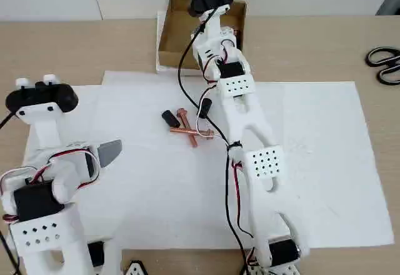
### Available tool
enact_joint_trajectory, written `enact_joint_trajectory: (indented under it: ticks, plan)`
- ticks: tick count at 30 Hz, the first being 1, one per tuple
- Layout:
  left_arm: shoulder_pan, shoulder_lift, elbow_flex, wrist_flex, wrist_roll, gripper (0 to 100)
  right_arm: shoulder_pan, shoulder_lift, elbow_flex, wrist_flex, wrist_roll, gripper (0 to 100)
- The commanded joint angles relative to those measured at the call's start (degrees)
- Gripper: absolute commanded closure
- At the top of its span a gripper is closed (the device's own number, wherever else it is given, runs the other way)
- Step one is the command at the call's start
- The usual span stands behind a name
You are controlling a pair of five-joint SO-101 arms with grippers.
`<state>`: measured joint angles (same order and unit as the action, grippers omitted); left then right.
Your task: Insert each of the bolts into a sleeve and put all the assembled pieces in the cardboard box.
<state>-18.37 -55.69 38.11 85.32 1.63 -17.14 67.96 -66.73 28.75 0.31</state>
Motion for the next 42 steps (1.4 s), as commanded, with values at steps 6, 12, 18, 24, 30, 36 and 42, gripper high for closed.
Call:
enact_joint_trajectory:
  ticks: [6, 12, 18, 24, 30, 36, 42]
  plan:
    - [-0.26, -0.79, -0.13, 0.00, -0.09, 64, 0.22, -1.45, -9.14, 2.68, 2.20, 72.8]
    - [-0.18, -0.79, -0.13, 0.00, -0.09, 64, 0.13, -1.45, -20.22, 10.07, 2.29, 72.8]
    - [-0.18, -0.79, -0.13, 0.09, -0.09, 64, 1.54, -1.71, -29.89, 25.89, 4.92, 72.8]
    - [-0.44, -0.79, -0.13, 0.70, -0.18, 64, 3.03, -10.86, -29.63, 47.96, 4.66, 72.8]
    - [-0.44, -0.79, -0.13, 0.88, -0.18, 64, 2.77, -14.81, -29.63, 64.75, -0.18, 72.8]
    - [-0.44, -0.79, -0.13, 0.88, -0.18, 64, 2.59, -13.32, -29.63, 65.98, -14.07, 72.8]
    - [-0.44, -0.79, -0.13, 0.88, -0.18, 64, 0.84, -9.89, -29.63, 66.07, -15.03, 72.8]
